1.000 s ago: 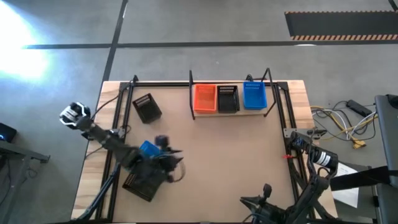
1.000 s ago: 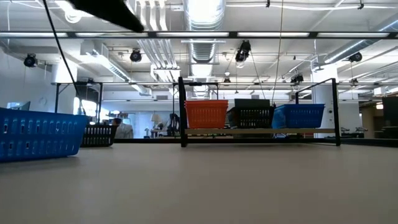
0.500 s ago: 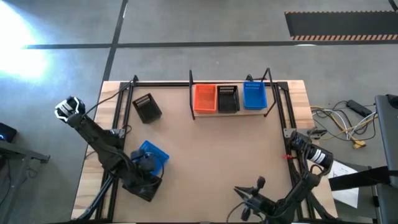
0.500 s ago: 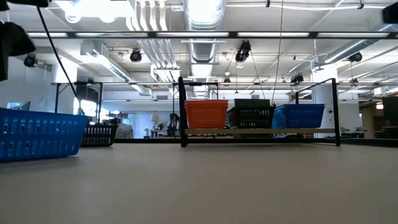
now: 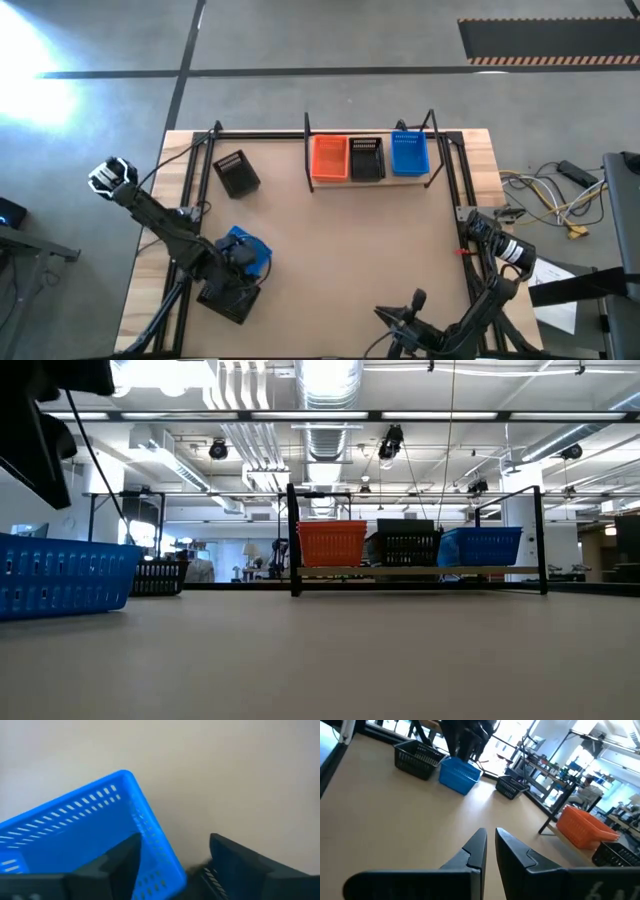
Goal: Stack baskets on shelf by color
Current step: Stack the blue basket in the other blue baskets on the shelf
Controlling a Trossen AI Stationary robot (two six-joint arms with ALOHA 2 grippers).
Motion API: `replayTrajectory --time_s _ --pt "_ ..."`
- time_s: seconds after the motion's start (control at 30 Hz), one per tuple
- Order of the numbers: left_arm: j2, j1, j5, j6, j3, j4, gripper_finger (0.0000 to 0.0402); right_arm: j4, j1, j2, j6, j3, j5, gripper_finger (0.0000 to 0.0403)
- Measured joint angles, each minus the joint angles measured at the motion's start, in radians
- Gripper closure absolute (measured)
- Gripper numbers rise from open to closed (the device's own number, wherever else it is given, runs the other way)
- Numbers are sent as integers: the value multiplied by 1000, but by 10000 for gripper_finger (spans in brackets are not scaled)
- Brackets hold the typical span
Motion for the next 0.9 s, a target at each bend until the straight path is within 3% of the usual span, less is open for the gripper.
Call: replayTrajectory --time_s 0.13,0.27,0.4,0.53,0.73,0.9 --pt "55 43 -24 -1 -3 16 155 -1 0 0 -4 2 0 371" --pt "134 75 -28 2 -3 18 157 -1 0 0 -5 2 0 371" --pt "206 98 -28 24 -1 17 194 -2 0 0 -8 2 0 371" --pt "254 119 -27 127 27 17 263 -2 0 0 -11 2 0 371" --pt "292 135 4 437 108 65 385 -2 0 0 -71 9 0 371" --pt "303 132 101 885 148 347 392 -7 -1 -4 -104 10 -69 371"
